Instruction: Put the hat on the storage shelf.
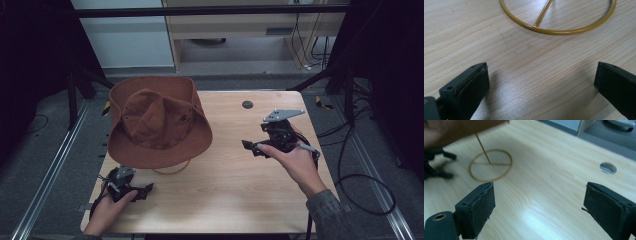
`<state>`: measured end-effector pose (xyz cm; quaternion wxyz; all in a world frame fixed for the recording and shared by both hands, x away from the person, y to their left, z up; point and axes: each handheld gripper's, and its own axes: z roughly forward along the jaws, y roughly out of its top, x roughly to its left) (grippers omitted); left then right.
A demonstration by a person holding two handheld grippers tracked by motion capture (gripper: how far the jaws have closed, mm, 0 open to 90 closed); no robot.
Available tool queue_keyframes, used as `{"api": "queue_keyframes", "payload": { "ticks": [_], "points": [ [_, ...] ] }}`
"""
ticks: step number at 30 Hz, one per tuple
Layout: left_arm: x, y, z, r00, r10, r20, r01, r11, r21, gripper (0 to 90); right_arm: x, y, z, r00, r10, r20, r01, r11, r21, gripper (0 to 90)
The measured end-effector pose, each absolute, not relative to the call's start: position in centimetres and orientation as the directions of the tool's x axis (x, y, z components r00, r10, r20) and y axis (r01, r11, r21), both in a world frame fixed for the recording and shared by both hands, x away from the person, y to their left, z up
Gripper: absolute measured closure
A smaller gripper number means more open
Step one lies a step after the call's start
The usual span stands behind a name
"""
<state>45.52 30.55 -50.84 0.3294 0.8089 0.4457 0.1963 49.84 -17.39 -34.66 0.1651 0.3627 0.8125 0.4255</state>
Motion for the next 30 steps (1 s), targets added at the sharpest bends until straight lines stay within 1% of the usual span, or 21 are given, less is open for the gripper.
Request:
{"api": "queue_keyframes", "payload": {
  "ticks": [5,8,18,24,30],
  "points": [
    [45.5,30.6,-50.8,0.526,0.85,0.024,0.592,-0.386,0.708,0.0,49.3,-18.3,-37.8,-0.679,0.733,0.037,0.457,0.382,0.803,8.3],
    [45.5,30.6,-50.8,0.526,0.85,0.024,0.592,-0.386,0.708,0.0,49.0,-18.5,-39.4,-0.668,0.743,0.029,0.481,0.402,0.779,7.9],
    [45.5,30.6,-50.8,0.526,0.85,0.024,0.592,-0.386,0.708,0.0,48.4,-19.1,-44.7,-0.634,0.768,0.092,0.555,0.369,0.746,8.1],
    [45.5,30.6,-50.8,0.526,0.85,0.024,0.592,-0.386,0.708,0.0,48.5,-19.9,-46.8,-0.608,0.789,0.088,0.57,0.356,0.74,8.3],
    [45.5,30.6,-50.8,0.526,0.85,0.024,0.592,-0.386,0.708,0.0,48.8,-20.5,-48.1,-0.568,0.819,0.084,0.583,0.328,0.743,8.3]
  ]
}}
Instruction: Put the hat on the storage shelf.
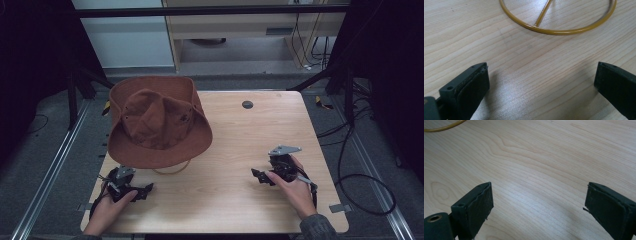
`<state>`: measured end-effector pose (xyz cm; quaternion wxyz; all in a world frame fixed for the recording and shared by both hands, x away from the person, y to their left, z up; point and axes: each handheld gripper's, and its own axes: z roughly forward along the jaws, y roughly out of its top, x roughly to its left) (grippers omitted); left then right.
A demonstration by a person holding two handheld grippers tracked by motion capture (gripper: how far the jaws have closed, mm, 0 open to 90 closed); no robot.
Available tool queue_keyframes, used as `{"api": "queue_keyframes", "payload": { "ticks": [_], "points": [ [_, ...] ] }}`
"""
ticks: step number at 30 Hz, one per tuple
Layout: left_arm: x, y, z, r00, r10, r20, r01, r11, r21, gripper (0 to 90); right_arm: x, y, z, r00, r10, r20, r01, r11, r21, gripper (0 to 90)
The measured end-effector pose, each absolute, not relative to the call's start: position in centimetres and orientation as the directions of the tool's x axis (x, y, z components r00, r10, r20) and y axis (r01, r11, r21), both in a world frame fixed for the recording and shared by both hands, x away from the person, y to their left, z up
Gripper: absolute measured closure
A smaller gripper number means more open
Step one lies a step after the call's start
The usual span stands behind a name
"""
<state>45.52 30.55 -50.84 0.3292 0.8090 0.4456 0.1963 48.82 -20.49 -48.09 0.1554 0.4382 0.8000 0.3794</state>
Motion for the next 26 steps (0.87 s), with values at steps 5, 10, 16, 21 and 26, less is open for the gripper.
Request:
{"api": "queue_keyframes", "payload": {
  "ticks": [5,10,16,21,26],
  "points": [
    [45.5,30.6,-50.8,0.526,0.85,0.024,0.592,-0.386,0.707,0.0,49.1,-20.5,-49.3,-0.545,0.835,0.069,0.596,0.328,0.733,8.7],
    [45.5,30.6,-50.8,0.526,0.85,0.024,0.592,-0.386,0.707,0.0,49.2,-20.3,-50.3,-0.534,0.844,0.05,0.601,0.337,0.725,8.7],
    [45.5,30.6,-50.8,0.526,0.85,0.024,0.592,-0.386,0.707,0.0,49.1,-19.8,-51.0,-0.531,0.847,-0.005,0.588,0.373,0.717,5.8],
    [45.5,30.6,-50.8,0.526,0.85,0.025,0.591,-0.387,0.708,0.0,49.0,-19.7,-51.2,-0.531,0.847,-0.007,0.578,0.369,0.728,3.9],
    [45.5,30.5,-50.8,0.526,0.85,0.023,0.592,-0.386,0.708,0.0,48.8,-19.8,-51.2,-0.528,0.849,-0.006,0.579,0.365,0.729,3.8]
  ]
}}
